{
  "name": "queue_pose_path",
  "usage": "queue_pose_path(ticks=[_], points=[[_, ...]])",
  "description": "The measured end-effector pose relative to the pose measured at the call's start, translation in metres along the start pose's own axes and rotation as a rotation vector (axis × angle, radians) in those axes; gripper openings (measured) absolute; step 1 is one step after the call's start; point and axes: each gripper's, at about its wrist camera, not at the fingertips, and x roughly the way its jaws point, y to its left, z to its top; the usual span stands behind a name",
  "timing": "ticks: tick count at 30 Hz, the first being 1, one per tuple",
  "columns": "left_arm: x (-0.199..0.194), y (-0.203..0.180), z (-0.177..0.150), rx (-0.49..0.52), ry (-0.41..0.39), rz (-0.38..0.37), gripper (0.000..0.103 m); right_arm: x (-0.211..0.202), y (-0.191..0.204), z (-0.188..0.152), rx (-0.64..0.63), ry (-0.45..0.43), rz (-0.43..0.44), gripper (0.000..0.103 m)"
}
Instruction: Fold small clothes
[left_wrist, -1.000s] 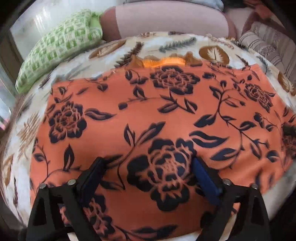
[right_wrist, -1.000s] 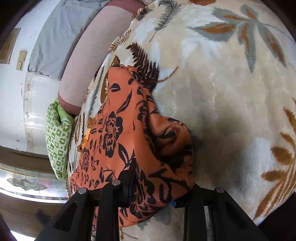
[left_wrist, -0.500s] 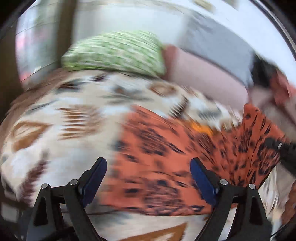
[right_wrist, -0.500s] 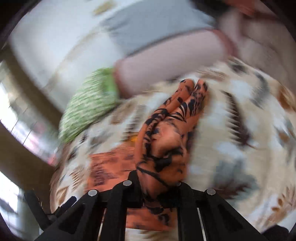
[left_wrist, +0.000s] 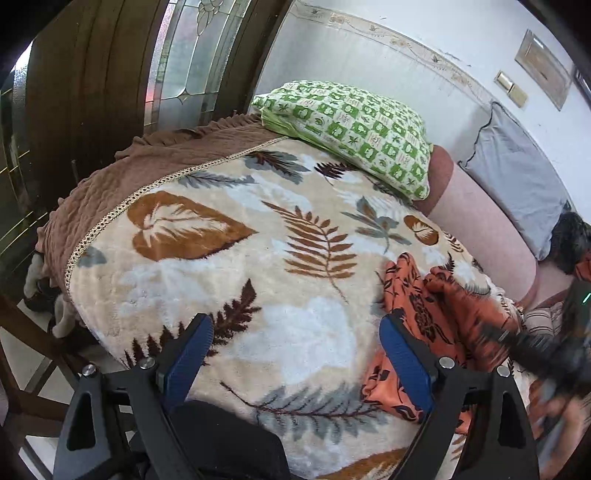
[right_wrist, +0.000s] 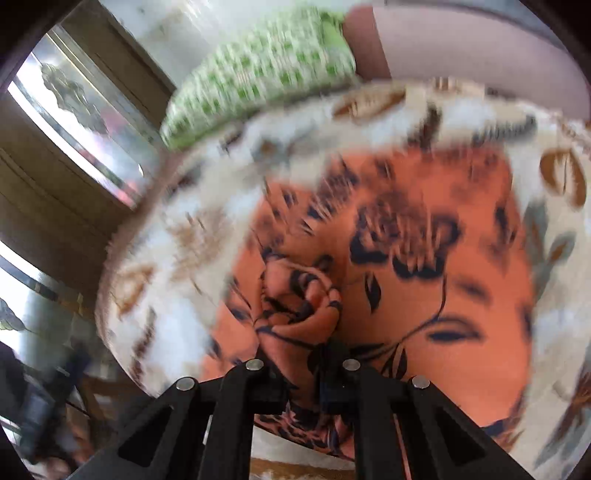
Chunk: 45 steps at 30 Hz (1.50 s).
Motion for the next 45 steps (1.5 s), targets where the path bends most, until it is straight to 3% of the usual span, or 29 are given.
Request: queue_pose_path(ticks=[4,7,8,11,12,14,21,23,26,28,32,34,39,45], points=[[-0.013,0.0,0.002,0.014,-0.037,-0.024,0.092,-0.041,0.023,0.022,0.007,-0.142,0.078,0.012],[-0.016,0.01,0.002,0.013,-0.051,-0.004,0.092,-0.032,0.052,0.011,-0.045,-0.168,0.108,0.012],[-0.013,0.014,0.001,0.005,-0.043,0.006,0.092,-0.019,0.055,0.001,-0.059,-0.138,0.094,0.012],[-0.008,0.023,-0.001,-0.016,-0.012,0.021,0.092,0.066,0.049,-0.036,-0.104,0.088,-0.063,0.012],[-0.01,0.026,-0.002,-0.015,-0.013,0.019,0.092,0.081,0.045,-0.044,-0.098,0.146,-0.076,0.012],[-0.014,0.027,-0.005,0.002,-0.027,0.028,0.092,0.081,0.047,-0.054,-0.115,0.115,-0.064,0.013],[-0.01,0.023,-0.01,0.01,-0.02,0.032,0.092,-0.001,0.058,-0.01,-0.074,-0.13,0.087,0.013],[-0.011,0.02,-0.011,0.027,-0.031,0.038,0.092,-0.004,0.059,-0.007,-0.063,-0.168,0.135,0.013],[-0.007,0.023,-0.012,0.014,-0.008,0.042,0.092,0.035,0.058,-0.025,-0.08,-0.054,0.124,0.013],[-0.007,0.024,-0.012,0.01,0.0,0.044,0.092,0.084,0.045,-0.047,-0.059,0.125,0.063,0.013],[-0.007,0.022,-0.013,0.034,0.002,0.059,0.092,0.074,0.052,-0.043,-0.074,0.08,0.091,0.013],[-0.006,0.019,-0.012,0.03,0.008,0.051,0.092,0.061,0.069,-0.032,-0.148,0.043,0.078,0.014],[-0.008,0.011,-0.01,0.058,0.01,0.038,0.092,0.085,0.074,-0.055,-0.247,0.119,-0.003,0.016],[-0.009,0.001,-0.008,0.078,0.017,0.031,0.092,0.082,0.086,-0.065,-0.356,0.09,-0.014,0.021]])
